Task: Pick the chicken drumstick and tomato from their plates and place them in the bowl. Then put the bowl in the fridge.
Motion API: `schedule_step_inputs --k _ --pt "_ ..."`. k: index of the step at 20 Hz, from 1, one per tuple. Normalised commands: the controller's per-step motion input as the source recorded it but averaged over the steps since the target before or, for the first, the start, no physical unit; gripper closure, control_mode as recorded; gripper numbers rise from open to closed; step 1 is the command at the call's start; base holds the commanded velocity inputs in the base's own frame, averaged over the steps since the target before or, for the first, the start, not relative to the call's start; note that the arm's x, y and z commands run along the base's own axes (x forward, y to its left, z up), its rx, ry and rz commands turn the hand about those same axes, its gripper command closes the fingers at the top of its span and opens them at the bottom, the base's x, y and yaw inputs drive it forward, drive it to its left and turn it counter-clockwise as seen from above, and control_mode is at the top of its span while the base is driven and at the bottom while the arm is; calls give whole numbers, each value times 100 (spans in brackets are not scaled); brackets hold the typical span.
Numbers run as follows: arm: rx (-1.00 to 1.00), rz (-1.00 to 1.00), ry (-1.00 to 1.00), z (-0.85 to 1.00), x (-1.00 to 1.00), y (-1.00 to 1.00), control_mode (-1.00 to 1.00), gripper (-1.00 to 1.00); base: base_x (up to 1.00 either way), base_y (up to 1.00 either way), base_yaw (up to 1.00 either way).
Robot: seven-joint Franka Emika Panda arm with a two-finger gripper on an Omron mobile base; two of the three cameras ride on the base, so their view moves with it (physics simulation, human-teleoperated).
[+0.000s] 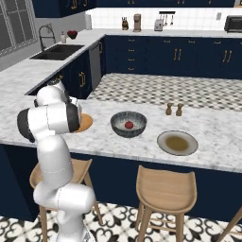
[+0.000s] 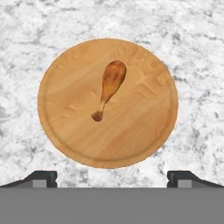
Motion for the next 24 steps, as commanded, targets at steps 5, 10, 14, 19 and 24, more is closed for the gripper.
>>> schedule_step_inputs --k 5,10,14,19,24 --pt "10 -18 0 -40 17 0 -100 -100 0 0 0" --pt "5 -13 0 -12 49 -1 -100 -100 0 0 0" --pt "0 -8 0 -10 47 4 -100 -100 0 0 0" --pt "0 -8 0 -22 29 13 -100 -100 0 0 0" --pt "0 -6 1 -19 29 3 -100 -100 0 0 0"
